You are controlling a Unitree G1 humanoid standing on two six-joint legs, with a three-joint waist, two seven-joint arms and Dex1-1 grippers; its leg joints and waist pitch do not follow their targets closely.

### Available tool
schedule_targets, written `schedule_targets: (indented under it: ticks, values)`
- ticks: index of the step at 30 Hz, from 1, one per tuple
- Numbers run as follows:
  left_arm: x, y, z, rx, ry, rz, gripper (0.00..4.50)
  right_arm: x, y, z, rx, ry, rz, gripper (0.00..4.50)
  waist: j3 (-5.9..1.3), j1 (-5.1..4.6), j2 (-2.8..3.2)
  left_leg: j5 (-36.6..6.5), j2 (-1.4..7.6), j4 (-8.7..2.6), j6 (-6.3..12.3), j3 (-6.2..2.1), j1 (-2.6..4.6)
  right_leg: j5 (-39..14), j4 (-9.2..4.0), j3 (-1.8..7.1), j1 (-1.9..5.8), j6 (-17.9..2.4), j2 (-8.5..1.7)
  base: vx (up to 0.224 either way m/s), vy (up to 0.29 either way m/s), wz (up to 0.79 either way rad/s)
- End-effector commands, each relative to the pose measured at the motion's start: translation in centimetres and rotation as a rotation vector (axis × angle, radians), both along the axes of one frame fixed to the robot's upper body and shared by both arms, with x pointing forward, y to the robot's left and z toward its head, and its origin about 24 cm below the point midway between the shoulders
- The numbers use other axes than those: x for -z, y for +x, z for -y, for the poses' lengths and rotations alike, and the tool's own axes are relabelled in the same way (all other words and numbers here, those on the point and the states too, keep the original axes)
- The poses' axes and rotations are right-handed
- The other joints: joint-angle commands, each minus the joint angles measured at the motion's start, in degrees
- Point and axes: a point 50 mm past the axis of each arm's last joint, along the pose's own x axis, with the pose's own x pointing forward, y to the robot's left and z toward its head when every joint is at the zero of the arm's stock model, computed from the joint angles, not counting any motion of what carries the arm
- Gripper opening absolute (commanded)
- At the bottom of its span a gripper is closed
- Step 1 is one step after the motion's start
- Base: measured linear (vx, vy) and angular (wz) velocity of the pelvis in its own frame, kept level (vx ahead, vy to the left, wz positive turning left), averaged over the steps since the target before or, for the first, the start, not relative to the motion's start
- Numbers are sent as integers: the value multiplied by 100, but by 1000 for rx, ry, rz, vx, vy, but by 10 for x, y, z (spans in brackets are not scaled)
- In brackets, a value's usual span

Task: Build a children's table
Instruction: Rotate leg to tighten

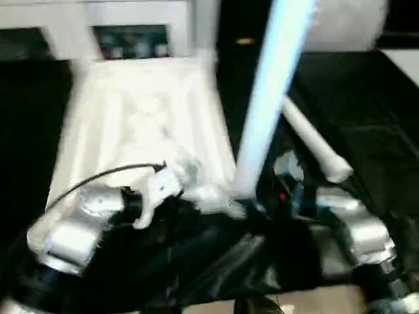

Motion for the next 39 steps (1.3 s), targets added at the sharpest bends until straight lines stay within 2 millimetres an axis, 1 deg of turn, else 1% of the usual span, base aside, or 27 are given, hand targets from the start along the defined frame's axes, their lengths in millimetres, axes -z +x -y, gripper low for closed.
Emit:
schedule_targets:
  ticks: [1,3,4,5,6,7,8,10,11,13,14,17,18,19,22,23,24,26,27,29,31,33,35,36,37,38,39]
  values:
    - [-11,-7,33,-8,-102,50,0,3,-8,-41,-15,34,-42,272,-283,38,-33,-1104,354,-464,141,-228,101,-1246,-451,280,234,-1278,-516,0,0,0]
    - [-12,-9,43,-87,-113,54,0,3,-7,-54,88,50,-60,272,-284,-3,-40,-1049,337,-442,195,-199,132,-1184,-485,298,198,-1212,-494,0,0,0]
    - [-12,-9,45,-105,-115,52,0,3,-7,-56,105,51,-64,272,-292,-4,-53,-998,334,-440,215,-193,133,-1139,-492,299,205,-1196,-493,0,0,0]
    - [-13,-8,49,-150,-120,61,0,2,-7,-61,148,50,-70,272,-308,3,-66,-829,320,-427,284,-188,135,-933,-482,294,220,-1166,-479,0,0,0]
    - [-13,-7,52,-183,-123,68,0,2,-7,-64,180,49,-75,272,-317,-2,-50,-605,329,-419,345,-176,135,-552,-450,294,215,-1194,-452,0,0,0]
    - [-15,-5,60,-243,-136,82,0,2,-7,-69,242,27,-76,272,-319,-4,-52,-523,327,-417,381,-178,130,-403,-440,289,219,-1212,-447,0,0,0]
    - [-15,-4,62,-253,-137,85,0,2,-7,-70,252,24,-78,272,-328,-6,-60,-388,325,-409,422,-172,130,-147,-415,285,228,-1233,-438,0,0,0]
    - [-16,-4,68,-282,-141,95,0,1,-7,-74,293,0,-74,272,-343,9,-52,-303,311,-396,511,-172,127,135,-396,284,255,-1254,-438,0,0,0]
    - [-16,-4,70,-288,-139,96,0,1,-7,-75,307,-14,-58,272,-344,25,-26,-286,315,-390,539,-174,132,244,-392,280,252,-1239,-437,0,0,0]
    - [-17,-4,72,-292,-134,99,0,-1,-5,-72,330,4,-44,272,-350,43,-7,-336,315,-387,539,-171,139,287,-390,279,255,-1230,-438,0,0,0]
    - [-18,-3,71,-303,-129,111,0,-3,-5,-70,327,20,-34,328,-344,50,-3,-405,318,-391,517,-174,141,255,-399,276,257,-1219,-432,0,0,0]
    - [-18,-2,66,-297,-119,113,0,-6,-4,-65,321,35,-18,348,-349,58,-4,-495,318,-391,457,-174,143,187,-398,279,266,-1196,-436,0,0,0]
    - [-18,-1,64,-294,-116,113,0,-6,-4,-64,320,42,-17,379,-351,57,-3,-495,321,-392,448,-178,147,200,-395,276,268,-1192,-432,0,0,0]
    - [-18,-1,62,-285,-110,110,0,-7,-3,-60,320,54,-17,379,-351,57,-1,-481,318,-389,449,-178,142,234,-391,277,273,-1197,-434,0,0,0]
    - [-17,1,51,-244,-94,107,0,-10,-4,-50,249,43,35,398,-366,72,-4,-414,305,-365,507,-180,136,427,-370,272,292,-1215,-436,0,0,0]
    - [-16,0,49,-230,-88,106,0,-11,-4,-47,233,35,47,425,-374,69,-9,-338,308,-355,551,-176,132,581,-346,276,298,-1239,-435,0,0,0]
    - [-16,0,46,-218,-81,106,0,-11,-4,-45,221,28,57,434,-377,73,-14,-294,301,-347,582,-177,125,652,-343,273,302,-1248,-433,0,0,0]
    - [-15,0,39,-170,-60,106,0,-13,-4,-36,181,16,82,438,-381,89,-12,-251,299,-335,671,-179,126,712,-332,260,302,-1295,-439,0,0,0]
    - [-13,-3,30,-97,-34,100,0,-15,-2,-23,143,-8,116,445,-376,91,-19,-303,291,-331,692,-179,125,600,-340,257,303,-1296,-437,0,0,0]
    - [-13,-4,27,-63,-25,97,0,-16,-2,-18,126,-18,127,445,-381,98,-10,-348,306,-332,694,-186,136,493,-341,254,307,-1294,-441,0,0,0]
    - [-11,-8,17,40,8,86,0,-20,1,-3,59,-66,170,445,-375,96,-2,-349,318,-328,685,-174,146,483,-324,253,286,-1347,-427,0,0,0]
    - [-9,-10,7,126,35,70,0,-24,1,9,-51,-108,206,445,-368,133,19,-556,329,-324,673,-165,187,218,-351,255,257,-1381,-433,0,0,0]
    - [-9,-10,5,143,34,64,0,-26,1,12,-86,-109,207,445,-351,171,29,-603,341,-335,645,-161,197,122,-356,262,248,-1386,-428,0,0,0]
    - [-10,-10,3,180,19,52,0,-29,-2,16,-164,-114,207,445,-365,212,26,-613,345,-332,624,-159,213,121,-341,260,235,-1424,-424,0,0,0]
    - [-10,-10,1,213,15,41,0,-29,-5,20,-240,-150,212,445,-361,213,17,-608,348,-337,630,-163,196,128,-338,260,248,-1425,-431,0,0,0]
    - [-10,-11,-2,247,17,32,0,-29,-6,23,-297,-183,215,445,-366,239,25,-615,348,-332,635,-172,204,117,-336,252,249,-1428,-437,0,0,0]
    - [-9,-10,-2,253,17,30,0,-29,-6,24,-306,-188,215,445,-369,246,20,-578,351,-328,639,-168,195,177,-322,257,248,-1448,-440,0,0,0]
